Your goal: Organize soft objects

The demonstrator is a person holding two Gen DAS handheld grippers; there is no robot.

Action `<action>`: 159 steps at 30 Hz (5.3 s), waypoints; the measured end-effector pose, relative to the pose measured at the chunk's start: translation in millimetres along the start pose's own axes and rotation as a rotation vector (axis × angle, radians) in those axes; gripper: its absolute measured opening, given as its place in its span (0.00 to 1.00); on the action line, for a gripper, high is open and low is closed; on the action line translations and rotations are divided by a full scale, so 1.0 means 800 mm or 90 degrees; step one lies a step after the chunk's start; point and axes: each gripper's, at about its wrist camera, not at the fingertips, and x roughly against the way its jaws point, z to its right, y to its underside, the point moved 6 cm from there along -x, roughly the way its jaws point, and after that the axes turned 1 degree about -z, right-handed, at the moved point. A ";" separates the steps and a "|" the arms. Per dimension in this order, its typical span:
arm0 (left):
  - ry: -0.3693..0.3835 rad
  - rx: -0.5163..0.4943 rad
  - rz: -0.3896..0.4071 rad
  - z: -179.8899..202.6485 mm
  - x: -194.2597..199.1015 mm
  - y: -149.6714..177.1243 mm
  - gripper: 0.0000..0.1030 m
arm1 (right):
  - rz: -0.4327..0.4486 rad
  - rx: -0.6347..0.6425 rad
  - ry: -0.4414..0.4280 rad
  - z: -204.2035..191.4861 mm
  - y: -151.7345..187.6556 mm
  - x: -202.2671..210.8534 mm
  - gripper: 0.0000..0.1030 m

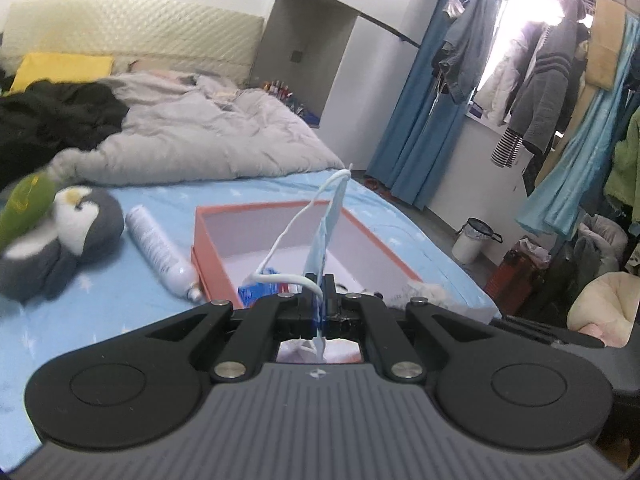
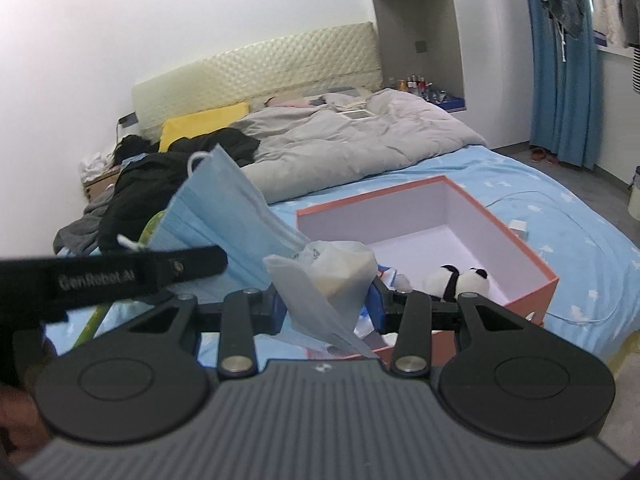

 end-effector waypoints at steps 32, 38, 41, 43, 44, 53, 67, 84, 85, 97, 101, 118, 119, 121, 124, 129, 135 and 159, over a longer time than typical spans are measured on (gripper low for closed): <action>-0.043 -0.006 -0.239 -0.062 -0.346 -0.046 0.02 | -0.222 -0.039 0.047 0.121 -0.013 -0.234 0.43; -0.047 0.001 -0.286 -0.081 -0.383 -0.019 0.02 | -0.243 -0.043 0.047 0.136 0.000 -0.258 0.43; -0.056 0.001 -0.296 -0.091 -0.392 -0.011 0.02 | -0.248 -0.040 0.050 0.141 0.005 -0.267 0.43; -0.061 0.002 -0.298 -0.094 -0.394 -0.010 0.02 | -0.251 -0.037 0.051 0.143 0.006 -0.272 0.43; -0.059 0.005 -0.301 -0.095 -0.393 -0.010 0.02 | -0.252 -0.036 0.052 0.144 0.008 -0.273 0.43; -0.037 0.015 -0.299 -0.094 -0.375 -0.022 0.40 | -0.252 -0.028 0.079 0.148 0.006 -0.268 0.71; -0.027 -0.036 -0.175 -0.067 -0.236 -0.081 0.72 | -0.159 -0.022 0.079 0.115 -0.036 -0.168 0.74; -0.009 -0.056 -0.080 -0.026 -0.050 -0.092 0.72 | -0.041 -0.021 0.073 0.064 -0.053 -0.022 0.85; -0.008 -0.055 -0.078 -0.024 -0.042 -0.088 0.72 | -0.036 -0.019 0.071 0.062 -0.052 -0.014 0.85; -0.008 -0.079 -0.047 0.008 0.031 -0.042 0.72 | 0.012 -0.033 0.087 0.046 -0.028 0.061 0.85; -0.010 -0.075 -0.042 0.011 0.046 -0.029 0.72 | 0.013 -0.043 0.085 0.046 -0.014 0.078 0.85; -0.016 -0.055 -0.042 0.001 0.085 0.023 0.72 | 0.003 -0.035 0.073 0.020 0.039 0.093 0.85; -0.018 -0.053 -0.040 -0.001 0.086 0.025 0.72 | 0.003 -0.035 0.071 0.019 0.040 0.094 0.85; -0.023 -0.050 -0.038 -0.005 0.089 0.030 0.72 | 0.005 -0.032 0.072 0.017 0.045 0.094 0.85; -0.025 -0.041 -0.041 -0.011 0.093 0.035 0.72 | 0.004 -0.026 0.072 0.013 0.051 0.097 0.85; -0.028 -0.042 -0.045 -0.014 0.092 0.039 0.72 | 0.000 -0.032 0.074 0.014 0.055 0.098 0.85; -0.025 -0.039 -0.046 -0.015 0.090 0.041 0.72 | 0.000 -0.031 0.075 0.011 0.055 0.098 0.85; -0.022 -0.047 -0.041 -0.012 0.094 0.048 0.91 | -0.003 -0.047 0.079 0.018 0.061 0.100 0.85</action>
